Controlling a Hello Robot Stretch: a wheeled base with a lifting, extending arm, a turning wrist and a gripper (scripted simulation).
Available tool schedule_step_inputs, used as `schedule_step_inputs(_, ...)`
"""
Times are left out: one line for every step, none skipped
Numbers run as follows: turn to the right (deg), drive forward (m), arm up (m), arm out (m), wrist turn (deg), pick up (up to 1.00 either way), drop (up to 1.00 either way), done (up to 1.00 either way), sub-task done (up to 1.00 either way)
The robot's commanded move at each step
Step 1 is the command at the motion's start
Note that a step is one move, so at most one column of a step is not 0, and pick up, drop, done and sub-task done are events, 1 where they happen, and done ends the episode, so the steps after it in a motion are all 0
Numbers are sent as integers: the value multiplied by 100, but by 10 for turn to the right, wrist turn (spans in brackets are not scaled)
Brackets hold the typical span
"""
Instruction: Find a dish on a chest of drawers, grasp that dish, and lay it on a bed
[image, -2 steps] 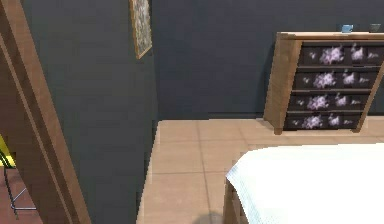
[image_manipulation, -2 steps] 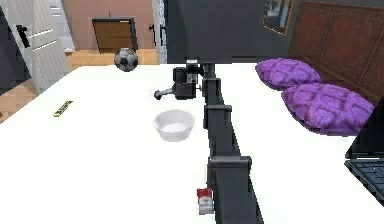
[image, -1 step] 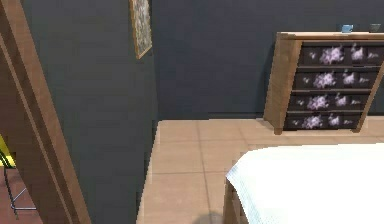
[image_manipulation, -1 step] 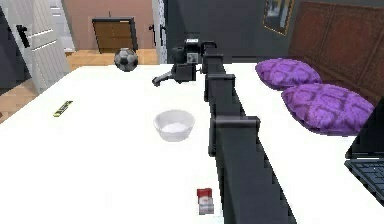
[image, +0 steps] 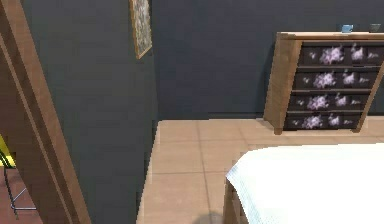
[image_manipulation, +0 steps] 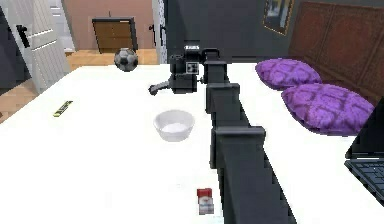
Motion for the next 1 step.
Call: schedule_step_inputs(0,0,0,0,0,0,0,100,0)
